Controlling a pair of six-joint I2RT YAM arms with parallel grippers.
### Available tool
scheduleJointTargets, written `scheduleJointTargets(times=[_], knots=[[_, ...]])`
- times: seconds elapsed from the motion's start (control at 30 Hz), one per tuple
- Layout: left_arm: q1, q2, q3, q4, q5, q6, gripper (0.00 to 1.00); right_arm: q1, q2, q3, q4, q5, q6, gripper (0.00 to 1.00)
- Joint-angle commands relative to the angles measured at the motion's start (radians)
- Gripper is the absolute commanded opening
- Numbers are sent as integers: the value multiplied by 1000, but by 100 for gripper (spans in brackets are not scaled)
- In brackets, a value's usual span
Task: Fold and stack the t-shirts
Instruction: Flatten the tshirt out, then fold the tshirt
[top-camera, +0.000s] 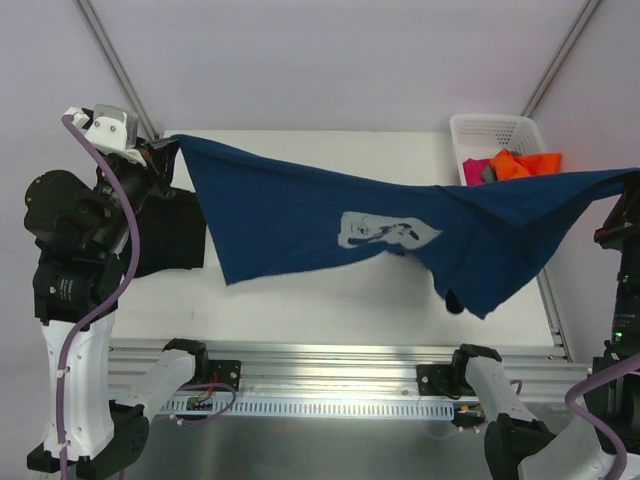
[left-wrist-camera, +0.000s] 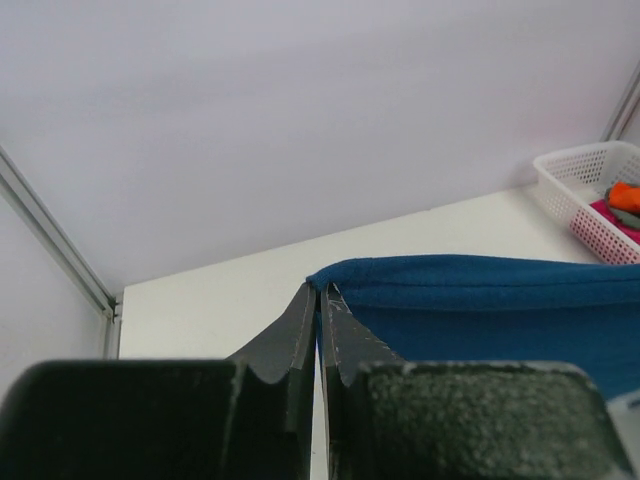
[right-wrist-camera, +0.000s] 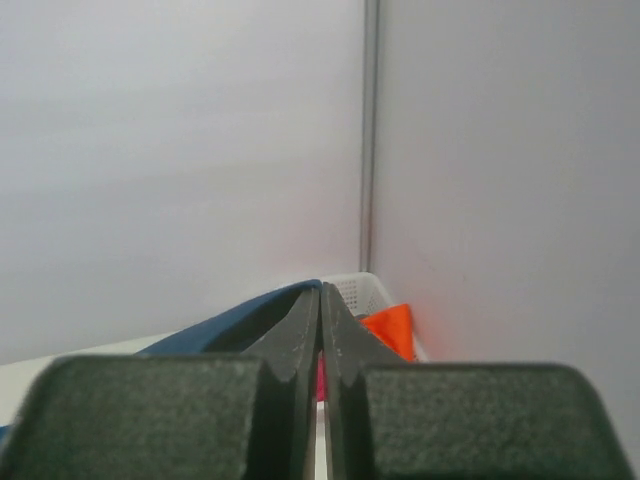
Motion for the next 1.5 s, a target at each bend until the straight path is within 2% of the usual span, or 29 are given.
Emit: scheduleJointTargets(times=[0.0,0.2,0.3,0.47,0.63,0.7,0.8,1.0,1.07,1.17,1.47], knots=[[17,17,60,28,-9,10,0,-14,101,77,34,96,-58,0],[17,177,147,58,-27,61,0,-14,326,157,234,102,-142,1],[17,267,111,113,-40,113,0,-32,431,169,328,70,-176,0],[17,448,48,169,-35,129,0,-49,698,186,371,-42,-182,1],[18,696,81,197,-61,144,0,4,896,133,332,-115,-173,1],[21,770,123,199,-66,161,0,52,988,101,304,-117,-184,1],[31,968,228,197,-75,190,0,116,1107,103,273,-146,-199,1],[37,1297,592,170,-125,279,0,194,1369,304,230,-137,-256,0],[37,1373,703,163,-136,296,0,216,1403,330,242,-123,-274,1],[37,1415,755,163,-141,304,0,234,1411,280,281,-122,-296,0],[52,1363,594,163,-125,265,0,234,1364,140,252,-105,-211,1]])
